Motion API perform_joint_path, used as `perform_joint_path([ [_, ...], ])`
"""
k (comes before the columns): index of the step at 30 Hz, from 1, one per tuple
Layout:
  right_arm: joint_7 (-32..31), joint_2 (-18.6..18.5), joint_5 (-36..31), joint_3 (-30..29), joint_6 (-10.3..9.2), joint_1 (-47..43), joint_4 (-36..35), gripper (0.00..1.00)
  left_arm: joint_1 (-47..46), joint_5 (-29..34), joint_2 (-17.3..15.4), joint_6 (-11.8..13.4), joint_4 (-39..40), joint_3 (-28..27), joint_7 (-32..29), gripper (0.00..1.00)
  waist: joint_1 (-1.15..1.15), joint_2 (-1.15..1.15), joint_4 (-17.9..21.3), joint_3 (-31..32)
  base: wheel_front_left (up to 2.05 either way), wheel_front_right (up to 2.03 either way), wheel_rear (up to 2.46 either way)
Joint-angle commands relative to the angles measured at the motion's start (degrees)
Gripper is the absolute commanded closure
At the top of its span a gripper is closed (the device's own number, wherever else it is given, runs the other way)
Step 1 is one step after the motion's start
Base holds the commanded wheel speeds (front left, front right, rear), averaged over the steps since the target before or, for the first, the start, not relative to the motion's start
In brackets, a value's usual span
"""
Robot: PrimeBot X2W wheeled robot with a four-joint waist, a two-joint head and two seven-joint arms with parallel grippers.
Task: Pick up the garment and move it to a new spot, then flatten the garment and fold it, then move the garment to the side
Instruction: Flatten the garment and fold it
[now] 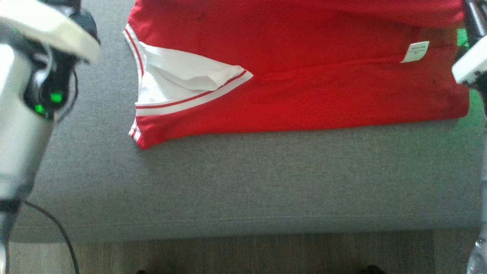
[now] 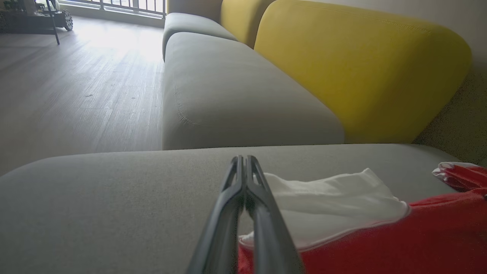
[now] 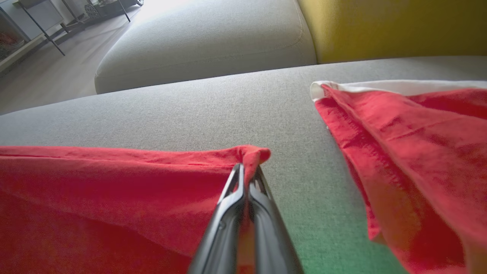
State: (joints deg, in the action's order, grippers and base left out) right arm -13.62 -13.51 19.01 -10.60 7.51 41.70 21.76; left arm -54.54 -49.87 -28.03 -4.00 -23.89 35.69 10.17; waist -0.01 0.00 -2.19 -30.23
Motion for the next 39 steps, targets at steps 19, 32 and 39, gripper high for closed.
perform_joint_path([
  [19, -2.9, -1.8, 0.8, -3.0, -0.02, -8.2, -10.4, 1.0, 23.9, -5.4, -8.6, 13.6, 30.5, -5.3, -0.2, 1.0, 0.01, 0.0, -1.2, -2.1, 0.0, 0.0, 0.0],
  [32, -4.9, -1.6, 1.1, -4.2, -0.02, -14.1, -17.2, 0.61, 28.7, -6.5, -9.3, 16.5, 34.0, -6.5, 0.8, 1.0, 0.01, 0.0, -0.6, -2.3, 0.0, 0.0, 0.0],
  [39, -6.5, -0.5, 0.9, -7.4, -0.02, -18.0, -21.0, 0.0, 29.6, -6.5, -7.4, 17.3, 32.3, -4.8, 0.6, 0.0, 0.01, 0.0, -0.6, -0.2, 0.0, 0.0, 0.0],
])
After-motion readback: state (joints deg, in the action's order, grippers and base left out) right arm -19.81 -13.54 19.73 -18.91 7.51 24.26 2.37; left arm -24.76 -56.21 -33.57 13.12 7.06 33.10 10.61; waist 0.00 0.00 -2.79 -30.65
